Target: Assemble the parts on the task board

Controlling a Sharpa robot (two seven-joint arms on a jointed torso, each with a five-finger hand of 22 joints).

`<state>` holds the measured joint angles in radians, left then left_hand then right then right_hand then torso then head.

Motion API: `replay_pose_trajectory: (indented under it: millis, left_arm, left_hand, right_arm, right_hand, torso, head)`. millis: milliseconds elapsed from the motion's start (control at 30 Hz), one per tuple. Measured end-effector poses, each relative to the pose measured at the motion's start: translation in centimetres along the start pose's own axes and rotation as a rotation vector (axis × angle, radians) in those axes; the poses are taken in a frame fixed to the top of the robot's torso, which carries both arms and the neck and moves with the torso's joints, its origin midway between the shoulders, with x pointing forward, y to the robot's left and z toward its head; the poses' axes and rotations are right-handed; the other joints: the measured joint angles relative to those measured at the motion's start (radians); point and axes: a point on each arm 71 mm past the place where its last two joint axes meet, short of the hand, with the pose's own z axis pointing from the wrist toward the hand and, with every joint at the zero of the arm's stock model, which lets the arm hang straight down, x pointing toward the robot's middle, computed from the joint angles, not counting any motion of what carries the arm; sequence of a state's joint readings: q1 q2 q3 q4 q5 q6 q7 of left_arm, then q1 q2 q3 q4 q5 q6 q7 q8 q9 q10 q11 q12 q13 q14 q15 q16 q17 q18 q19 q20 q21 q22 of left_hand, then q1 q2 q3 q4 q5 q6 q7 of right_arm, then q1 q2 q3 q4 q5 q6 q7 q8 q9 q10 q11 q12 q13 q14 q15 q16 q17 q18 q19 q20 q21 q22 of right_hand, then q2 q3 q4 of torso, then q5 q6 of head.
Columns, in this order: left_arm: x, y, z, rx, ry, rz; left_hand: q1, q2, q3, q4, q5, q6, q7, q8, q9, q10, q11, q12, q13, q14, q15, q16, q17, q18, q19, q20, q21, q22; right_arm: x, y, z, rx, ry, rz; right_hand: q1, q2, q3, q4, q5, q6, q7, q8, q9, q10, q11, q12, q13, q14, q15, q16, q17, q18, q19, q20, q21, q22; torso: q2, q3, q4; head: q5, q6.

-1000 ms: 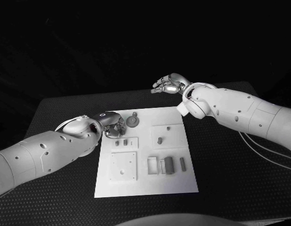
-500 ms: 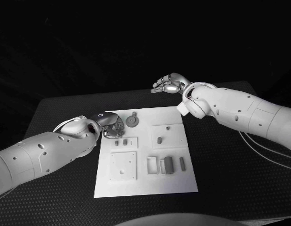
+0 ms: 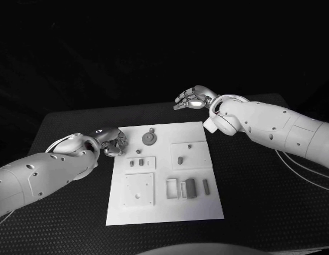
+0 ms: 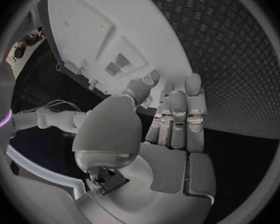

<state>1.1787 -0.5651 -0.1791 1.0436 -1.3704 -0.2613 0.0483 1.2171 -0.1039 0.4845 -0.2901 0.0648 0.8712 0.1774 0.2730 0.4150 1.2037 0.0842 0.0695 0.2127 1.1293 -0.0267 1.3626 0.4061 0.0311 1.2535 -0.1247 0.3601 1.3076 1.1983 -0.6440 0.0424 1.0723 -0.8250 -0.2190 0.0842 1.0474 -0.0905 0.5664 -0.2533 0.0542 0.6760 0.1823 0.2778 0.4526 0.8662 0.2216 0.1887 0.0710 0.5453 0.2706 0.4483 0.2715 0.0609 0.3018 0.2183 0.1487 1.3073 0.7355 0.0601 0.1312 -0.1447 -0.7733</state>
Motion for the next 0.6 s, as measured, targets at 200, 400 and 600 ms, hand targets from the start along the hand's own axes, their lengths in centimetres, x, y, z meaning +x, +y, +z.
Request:
replay_pose_trajectory:
  millis: [200, 400, 600]
  left_arm:
    - [-1.9, 2.6, -1.1, -0.072, -0.08, -0.21]
    - [-3.2, 4.3, -3.2, -0.09, -0.137, -0.526]
    - [-3.7, 3.4, -4.3, -0.026, -0.145, -0.705]
  left_hand:
    - [-0.011, 0.011, 0.042, 0.0, -0.008, 0.018, -0.004, 0.013, 0.006, -0.01, 0.01, 0.0, 0.003, -0.095, 0.016, -0.122, -0.055, 0.016, -0.108, 0.028, -0.094, -0.032]
    - [-0.054, 0.01, 0.046, -0.001, -0.01, 0.026, -0.008, 0.029, 0.013, -0.028, 0.035, 0.0, 0.007, -0.224, 0.051, -0.286, -0.118, 0.015, -0.252, 0.062, -0.225, -0.109]
    - [-0.068, 0.01, 0.009, -0.001, -0.01, 0.019, -0.004, 0.032, 0.014, -0.047, 0.049, 0.0, 0.006, -0.294, 0.101, -0.418, -0.161, -0.016, -0.333, 0.101, -0.294, -0.181]
  right_arm:
    - [-0.7, -0.5, -0.8, -0.008, 0.026, -0.118]
    - [-0.6, -0.1, -2.1, -0.03, 0.067, -0.313]
    - [-0.3, -0.1, -3.1, -0.037, 0.098, -0.47]
  right_hand:
    - [0.019, 0.006, 0.013, -0.027, 0.0, 0.041, 0.007, 0.027, 0.008, 0.089, -0.033, 0.049, 0.02, 0.08, -0.031, 0.045, 0.02, 0.024, 0.089, -0.009, 0.014, 0.0]
    - [0.031, -0.006, 0.016, -0.03, 0.0, 0.093, 0.018, 0.056, 0.025, 0.177, -0.074, 0.095, 0.046, 0.175, -0.076, 0.088, 0.046, 0.056, 0.194, -0.014, 0.014, -0.022]
    - [0.038, -0.012, 0.016, -0.03, 0.0, 0.125, 0.004, 0.072, 0.038, 0.234, -0.102, 0.119, 0.068, 0.252, -0.112, 0.116, 0.073, 0.102, 0.287, -0.016, 0.014, -0.052]
  torso:
    - [0.0, 0.0003, 0.0002]
    - [-0.001, 0.0002, -0.0005]
    - [-0.003, 0.0002, 0.0]
  head:
    - [-0.005, 0.005]
    - [-0.016, 0.009]
    - [-0.02, 0.011]
